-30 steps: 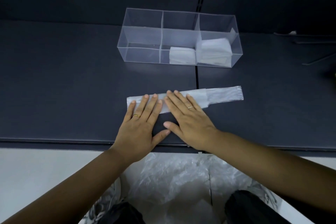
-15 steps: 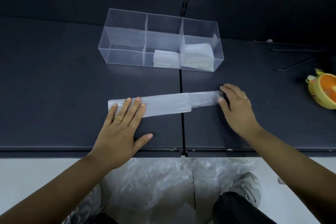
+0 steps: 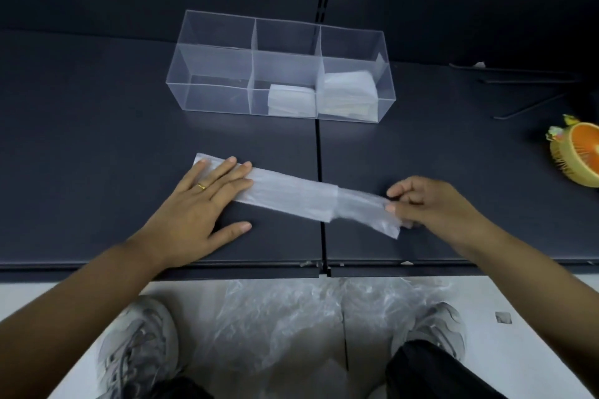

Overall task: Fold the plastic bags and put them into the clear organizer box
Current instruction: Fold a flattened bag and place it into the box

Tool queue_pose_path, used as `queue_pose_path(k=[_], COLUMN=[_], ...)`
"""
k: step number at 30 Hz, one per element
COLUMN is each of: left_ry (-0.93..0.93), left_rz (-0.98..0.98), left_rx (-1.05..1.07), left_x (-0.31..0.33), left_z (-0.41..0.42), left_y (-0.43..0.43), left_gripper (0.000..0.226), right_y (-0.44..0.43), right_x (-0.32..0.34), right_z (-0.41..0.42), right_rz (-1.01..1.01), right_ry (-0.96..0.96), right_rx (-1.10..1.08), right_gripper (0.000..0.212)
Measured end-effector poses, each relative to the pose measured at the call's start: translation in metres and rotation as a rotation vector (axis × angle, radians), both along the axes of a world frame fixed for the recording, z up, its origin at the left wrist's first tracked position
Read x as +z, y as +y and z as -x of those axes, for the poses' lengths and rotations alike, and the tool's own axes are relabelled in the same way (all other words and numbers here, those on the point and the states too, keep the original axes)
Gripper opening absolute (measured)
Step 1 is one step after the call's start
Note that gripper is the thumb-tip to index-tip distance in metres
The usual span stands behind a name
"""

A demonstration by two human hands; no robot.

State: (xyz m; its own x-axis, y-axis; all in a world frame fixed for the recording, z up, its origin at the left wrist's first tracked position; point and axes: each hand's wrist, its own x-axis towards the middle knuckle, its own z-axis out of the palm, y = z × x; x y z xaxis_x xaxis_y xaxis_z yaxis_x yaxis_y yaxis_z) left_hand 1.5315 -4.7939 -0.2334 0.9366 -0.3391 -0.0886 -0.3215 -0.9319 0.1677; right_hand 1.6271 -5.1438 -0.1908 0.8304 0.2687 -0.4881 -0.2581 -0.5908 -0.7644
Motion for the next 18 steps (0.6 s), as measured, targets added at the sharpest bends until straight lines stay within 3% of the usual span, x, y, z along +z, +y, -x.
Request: queue_pose_path(k=[2,4,7,9,12,18], left_ry=[0.001,0.012,0.033,0.026,0.044,0.029], left_rz=[0.051,0.137,0.191,0.145,0.033,-0.112], left_rx=[-0.033,-0.092,-0.168,-0.152,-0.073,-0.077], left_x=[0.006,0.01,0.007,0.003,-0.004,-0.006], left_z=[-0.003,0.001,0.015,0.022,0.026,0.027], left_y=[-0.014,-0.044,-0.097,-0.117,-0.121,-0.12], left_gripper=[0.077,0.08,0.085,0.086,0.086,0.086], right_y=[-0.009,-0.016,-0.019,-0.019,-0.019,-0.005], right_x=[0.007,0.015,0.021,0.018,0.009,-0.012], right_z=[0.012,0.02,0.024,0.023,0.025,0.05], right_rz=[-0.054,-0.069,-0.07,0.068,0.439,0.531], right_ry=[0.241,0.444,0.505,0.312,-0.105,-0.399], right_rx=[0.037,0.143,0.228,0.157,0.146,0.128], right_gripper=[0.019,0.013,0.01,0.011,0.013,0.034])
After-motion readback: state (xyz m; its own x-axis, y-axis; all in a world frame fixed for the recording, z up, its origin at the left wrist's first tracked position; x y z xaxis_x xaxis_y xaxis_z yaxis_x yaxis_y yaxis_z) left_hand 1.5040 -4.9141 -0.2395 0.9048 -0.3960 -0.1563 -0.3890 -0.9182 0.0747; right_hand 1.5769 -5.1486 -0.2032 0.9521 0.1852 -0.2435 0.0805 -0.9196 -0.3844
